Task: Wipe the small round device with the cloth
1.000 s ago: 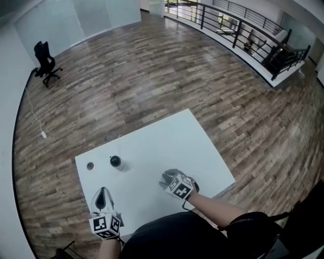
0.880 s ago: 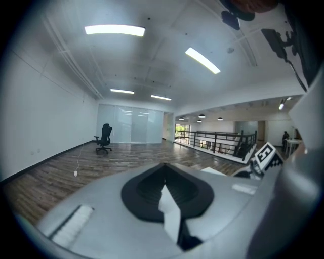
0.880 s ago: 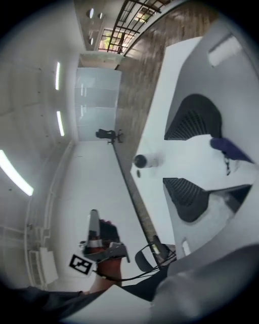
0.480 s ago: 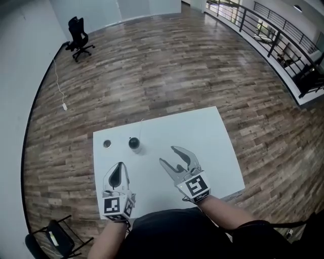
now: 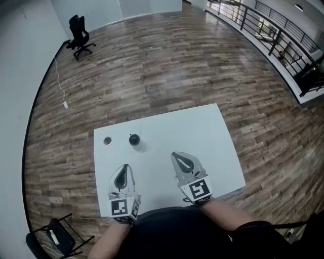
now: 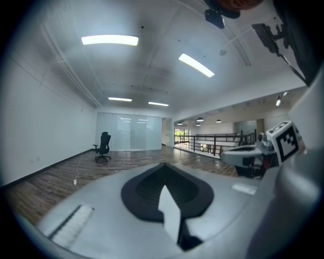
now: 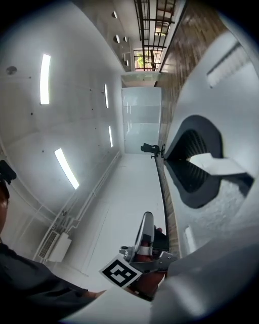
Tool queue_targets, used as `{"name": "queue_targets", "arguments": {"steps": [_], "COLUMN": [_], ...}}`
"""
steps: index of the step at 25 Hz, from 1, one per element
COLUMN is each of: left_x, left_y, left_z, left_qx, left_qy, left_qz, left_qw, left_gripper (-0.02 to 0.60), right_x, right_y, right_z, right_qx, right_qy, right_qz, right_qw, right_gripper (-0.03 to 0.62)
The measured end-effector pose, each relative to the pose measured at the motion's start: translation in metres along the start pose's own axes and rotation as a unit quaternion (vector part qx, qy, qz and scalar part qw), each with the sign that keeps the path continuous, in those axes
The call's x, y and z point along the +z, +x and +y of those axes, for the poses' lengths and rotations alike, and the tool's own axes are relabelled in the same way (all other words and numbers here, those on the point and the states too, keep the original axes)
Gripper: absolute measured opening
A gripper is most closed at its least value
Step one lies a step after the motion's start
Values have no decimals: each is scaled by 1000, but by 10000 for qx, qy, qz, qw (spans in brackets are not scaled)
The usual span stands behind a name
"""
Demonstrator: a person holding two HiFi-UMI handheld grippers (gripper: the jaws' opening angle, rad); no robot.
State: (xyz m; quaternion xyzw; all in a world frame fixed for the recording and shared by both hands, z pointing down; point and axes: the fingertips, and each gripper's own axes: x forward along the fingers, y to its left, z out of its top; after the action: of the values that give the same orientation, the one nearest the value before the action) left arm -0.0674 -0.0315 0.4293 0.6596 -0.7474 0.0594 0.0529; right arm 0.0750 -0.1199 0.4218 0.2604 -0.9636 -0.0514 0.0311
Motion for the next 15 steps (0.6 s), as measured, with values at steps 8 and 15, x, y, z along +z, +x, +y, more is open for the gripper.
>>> {"name": "queue_targets", "arguments": {"steps": [8, 15], "left_x": [-41, -51], "left_y": [-2, 2], "left_z": [17, 31], "left_qx": [33, -44], "left_qy": [-597, -604], "left_qz": [715, 668], "left_qw": [9956, 9959], "left_gripper": [8, 8], "right_x": [-33, -40], "right_y": [-6, 8], "right_z": [3, -3], "right_qx": [-296, -511], "right_qy": [667, 807], "right_qz": [451, 388], "right_qw": [9963, 9947], "right_gripper": [2, 2]}}
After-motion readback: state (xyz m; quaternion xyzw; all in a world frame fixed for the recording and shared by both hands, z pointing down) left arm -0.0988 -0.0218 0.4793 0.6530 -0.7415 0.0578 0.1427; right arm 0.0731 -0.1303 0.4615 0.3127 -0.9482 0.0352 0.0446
